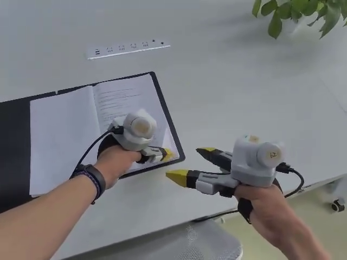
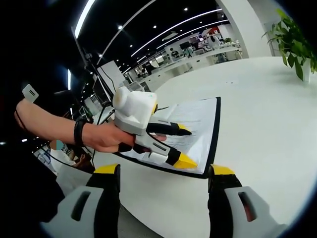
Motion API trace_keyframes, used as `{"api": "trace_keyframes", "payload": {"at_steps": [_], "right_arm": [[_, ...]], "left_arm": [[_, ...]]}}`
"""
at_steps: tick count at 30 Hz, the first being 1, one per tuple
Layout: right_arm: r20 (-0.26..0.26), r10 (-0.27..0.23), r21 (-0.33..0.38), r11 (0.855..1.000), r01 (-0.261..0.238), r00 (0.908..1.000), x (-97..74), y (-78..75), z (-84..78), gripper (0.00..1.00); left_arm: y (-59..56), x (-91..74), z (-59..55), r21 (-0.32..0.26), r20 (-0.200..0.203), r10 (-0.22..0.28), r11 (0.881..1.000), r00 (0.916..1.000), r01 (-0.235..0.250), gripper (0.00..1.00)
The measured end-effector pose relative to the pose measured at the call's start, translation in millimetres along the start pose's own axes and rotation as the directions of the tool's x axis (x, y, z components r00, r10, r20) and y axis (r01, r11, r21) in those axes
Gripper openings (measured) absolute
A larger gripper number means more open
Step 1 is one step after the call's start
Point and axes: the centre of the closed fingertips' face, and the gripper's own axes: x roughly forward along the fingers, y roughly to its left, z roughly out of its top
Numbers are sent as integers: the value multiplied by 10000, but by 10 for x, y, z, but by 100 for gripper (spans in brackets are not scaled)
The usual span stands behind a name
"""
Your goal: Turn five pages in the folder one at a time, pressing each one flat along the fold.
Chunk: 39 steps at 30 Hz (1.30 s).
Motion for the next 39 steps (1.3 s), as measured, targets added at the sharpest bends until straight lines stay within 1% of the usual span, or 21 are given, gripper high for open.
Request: {"api": "trace_keyframes", "payload": {"at_steps": [4,7,10,12,14,18,24,25,27,29,30,35,39], "right_arm": [[-95,9,-31,10000,-9,10000,19,-16,-13,71],[9,20,58,10000,-20,10000,26,-32,13,71],[136,-3,197,9998,0,9999,44,-80,55,68],[214,-72,245,9997,67,9997,63,-148,81,66],[355,-146,418,9990,131,9993,90,-247,110,64],[648,-237,873,9960,180,9976,154,-411,185,56],[829,-286,1236,9922,182,9962,311,-605,280,50],[860,-266,1403,9900,143,9959,348,-631,291,49],[834,-220,1459,9892,97,9963,397,-653,300,47],[553,-216,1415,9898,136,9982,444,-670,278,45],[484,-164,1286,9917,101,9987,466,-661,284,45],[343,13,1312,9913,-58,9994,557,-683,294,42],[202,138,1326,9910,-164,9997,667,-711,300,40]], "left_arm": [[3,-12,-1,-6,130,-27,10000,9999,27,63],[4,-12,0,-11,146,-48,10000,9999,48,62],[5,-13,-1,-31,170,-58,10000,9998,59,62],[7,-17,-2,-74,238,-74,9999,9997,76,61],[9,-19,0,-114,341,-98,9999,9994,101,61],[12,-13,5,-110,304,-104,9999,9995,107,60],[17,-7,9,-107,351,-94,9999,9993,98,60],[13,-11,12,-108,346,-92,9999,9994,96,60],[13,-13,14,-106,343,-94,9999,9994,98,60],[17,-11,16,-112,345,-97,9999,9994,101,60],[18,-9,17,-116,339,-97,9999,9994,101,60],[12,-9,20,-144,373,-94,9998,9993,100,60],[17,-5,24,-158,370,-94,9998,9993,100,60]]}}
